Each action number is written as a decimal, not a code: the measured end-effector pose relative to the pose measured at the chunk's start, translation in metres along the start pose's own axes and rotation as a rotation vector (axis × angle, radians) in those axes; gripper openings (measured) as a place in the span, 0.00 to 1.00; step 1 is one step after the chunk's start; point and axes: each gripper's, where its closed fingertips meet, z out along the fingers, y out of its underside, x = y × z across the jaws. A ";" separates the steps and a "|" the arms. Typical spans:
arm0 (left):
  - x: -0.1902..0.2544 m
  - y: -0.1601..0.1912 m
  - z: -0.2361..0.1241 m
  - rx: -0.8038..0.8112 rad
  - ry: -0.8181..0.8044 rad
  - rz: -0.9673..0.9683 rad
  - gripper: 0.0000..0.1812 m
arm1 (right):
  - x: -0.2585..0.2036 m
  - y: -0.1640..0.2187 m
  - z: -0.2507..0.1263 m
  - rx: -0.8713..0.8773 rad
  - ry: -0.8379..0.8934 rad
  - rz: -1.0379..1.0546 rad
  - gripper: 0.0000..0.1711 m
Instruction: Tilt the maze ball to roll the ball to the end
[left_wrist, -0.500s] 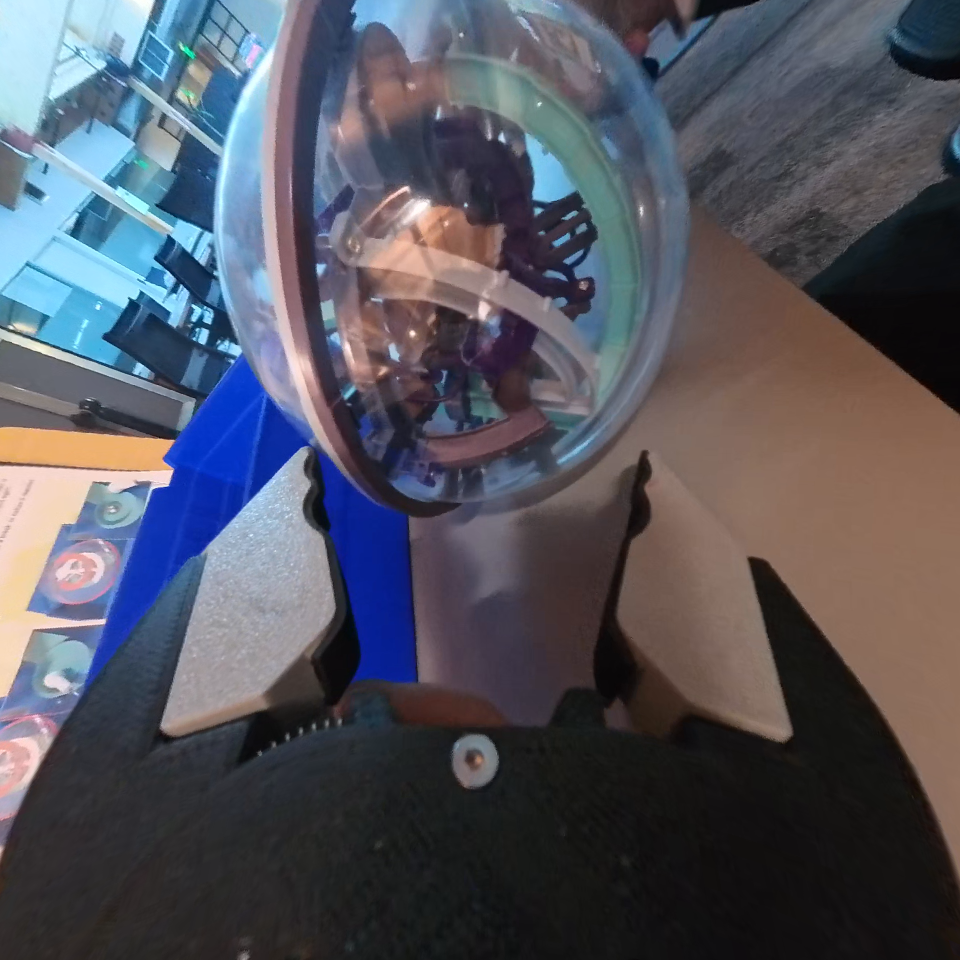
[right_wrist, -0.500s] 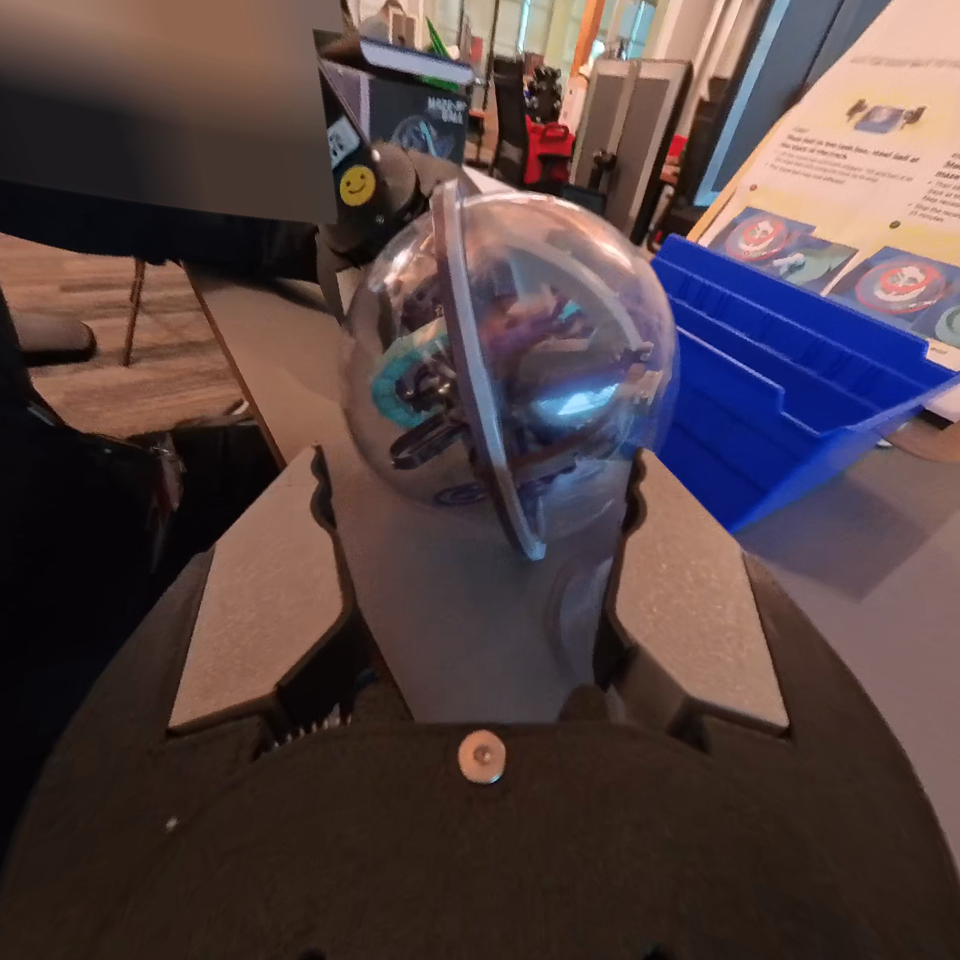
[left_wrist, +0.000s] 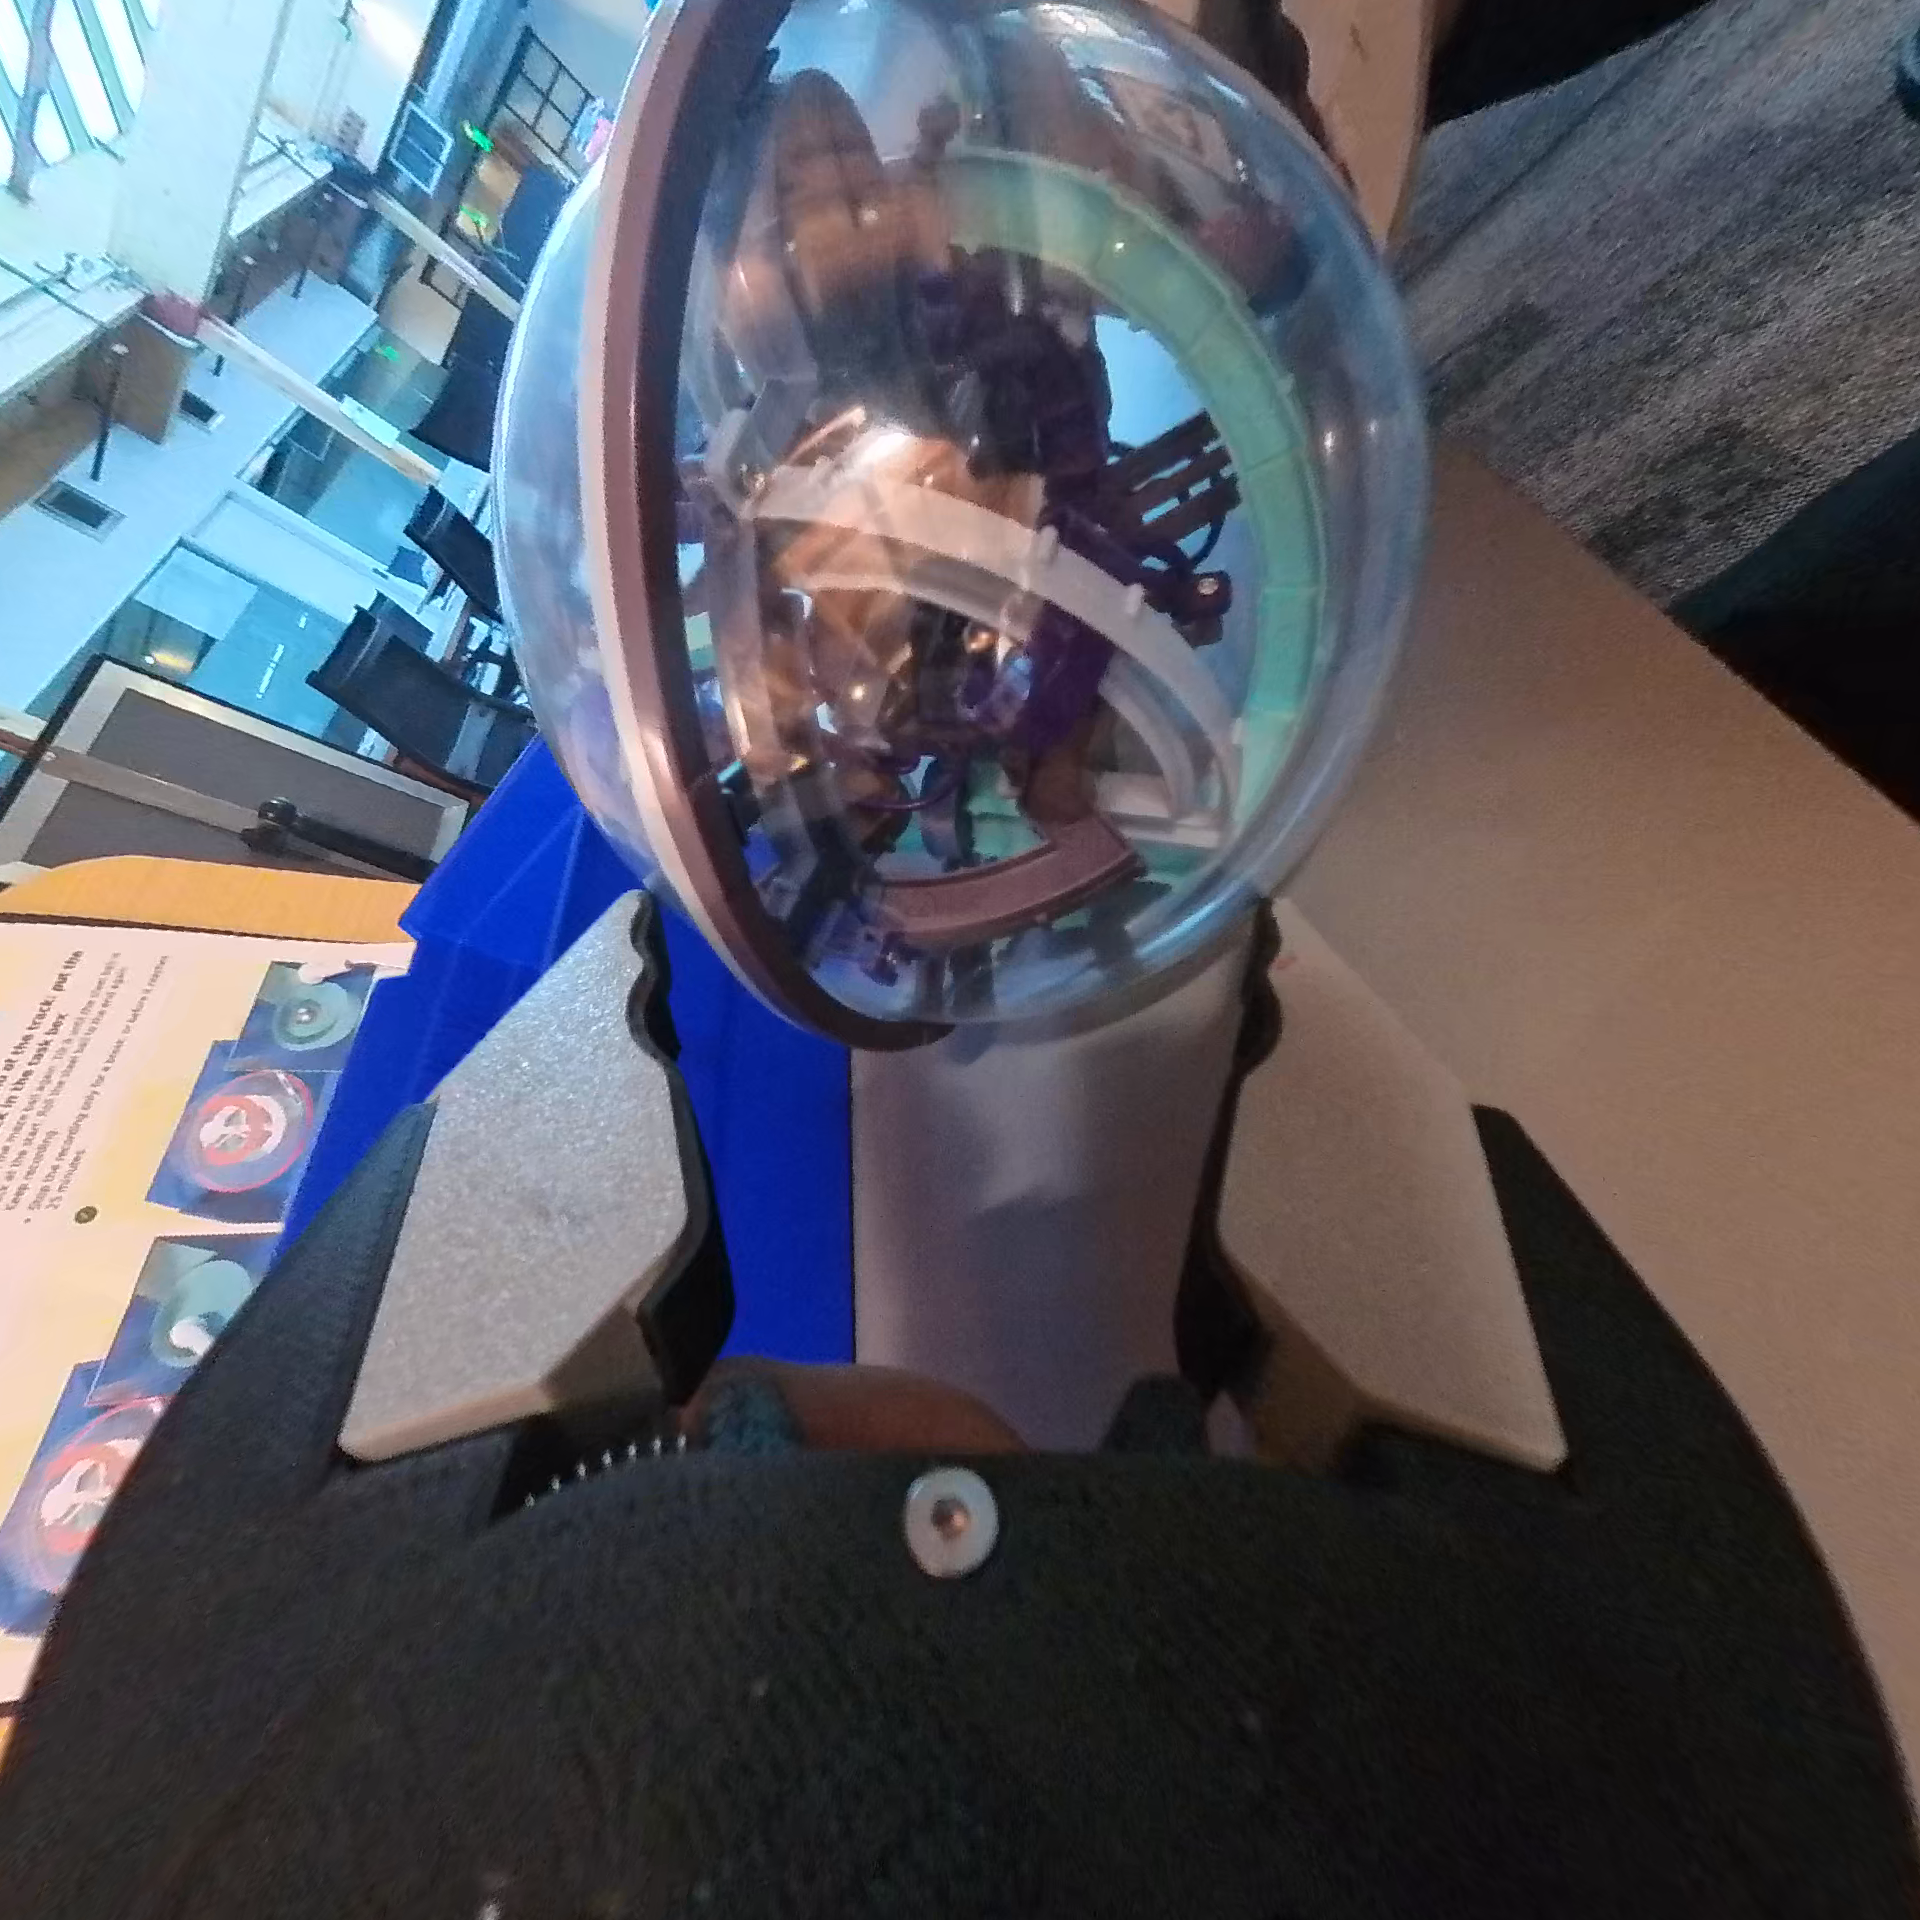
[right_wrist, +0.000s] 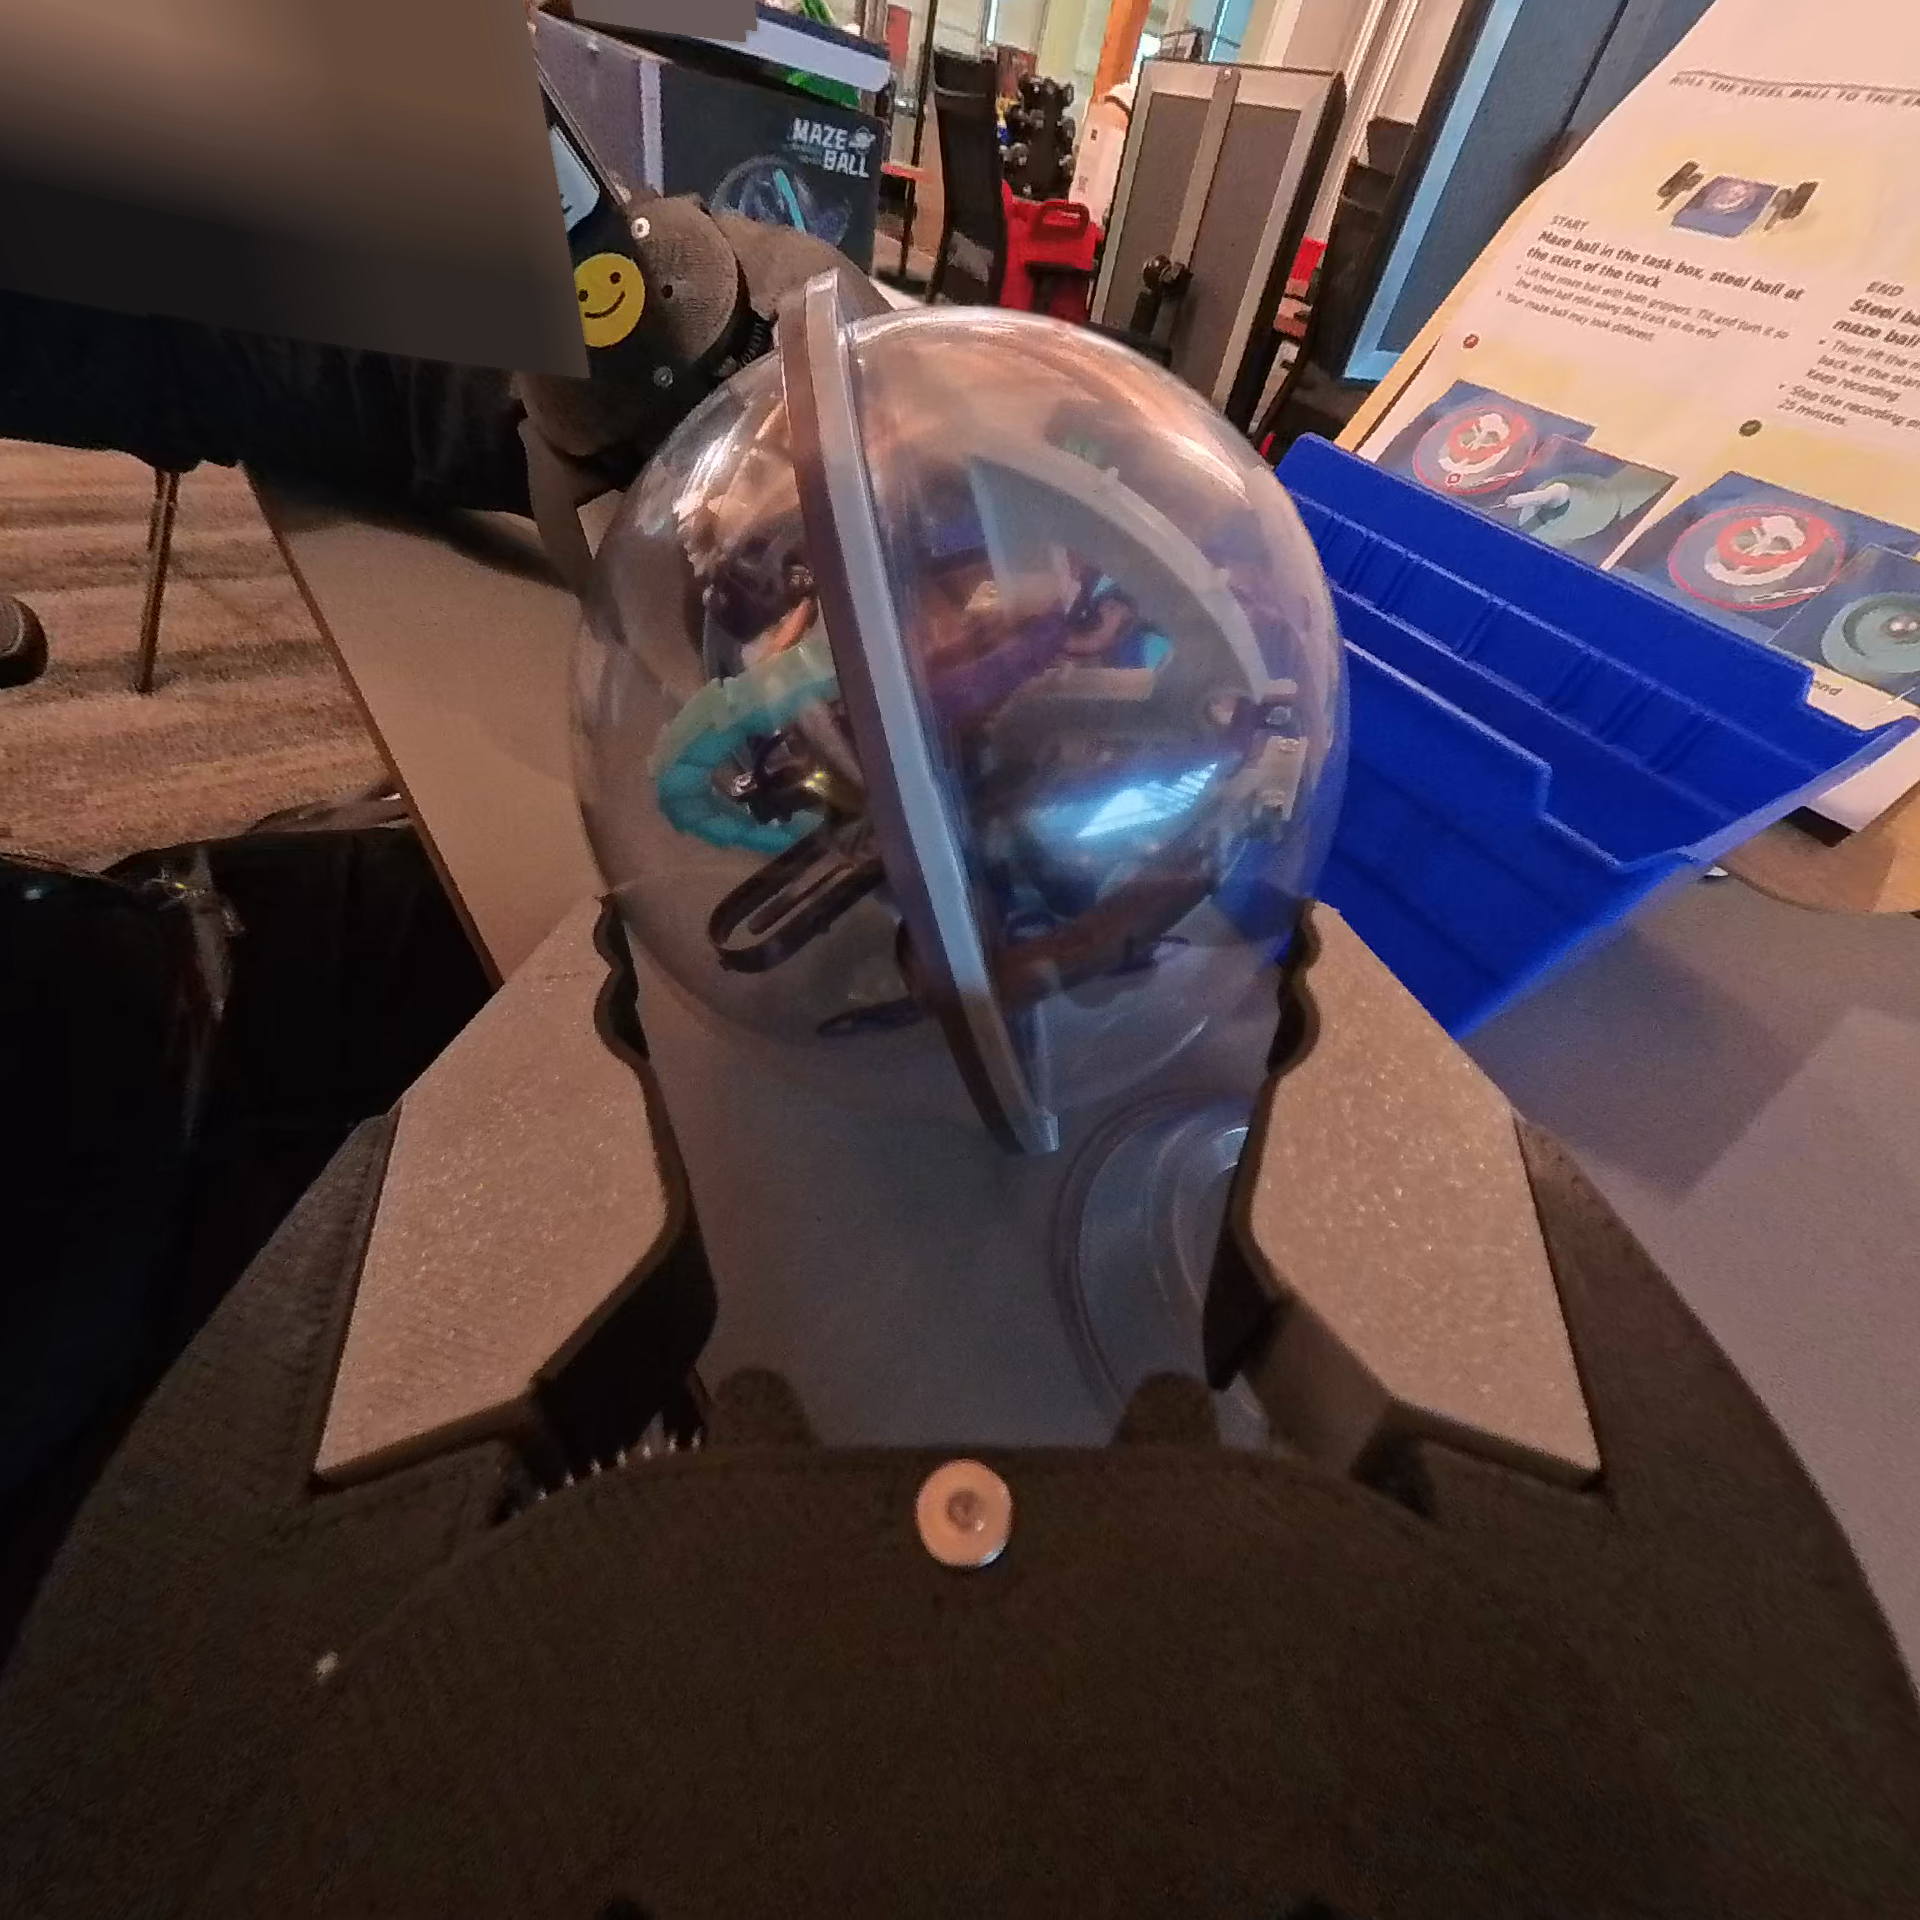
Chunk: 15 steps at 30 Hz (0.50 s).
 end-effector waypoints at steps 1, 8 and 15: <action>0.000 -0.001 0.000 0.000 -0.002 0.003 0.60 | 0.000 0.001 0.000 0.000 0.000 0.001 0.70; -0.001 -0.006 -0.002 -0.025 -0.008 0.049 0.62 | -0.001 0.007 0.005 -0.042 0.019 -0.022 0.73; -0.002 -0.006 -0.002 -0.046 -0.025 0.068 0.64 | -0.001 0.009 0.009 -0.075 0.053 -0.055 0.73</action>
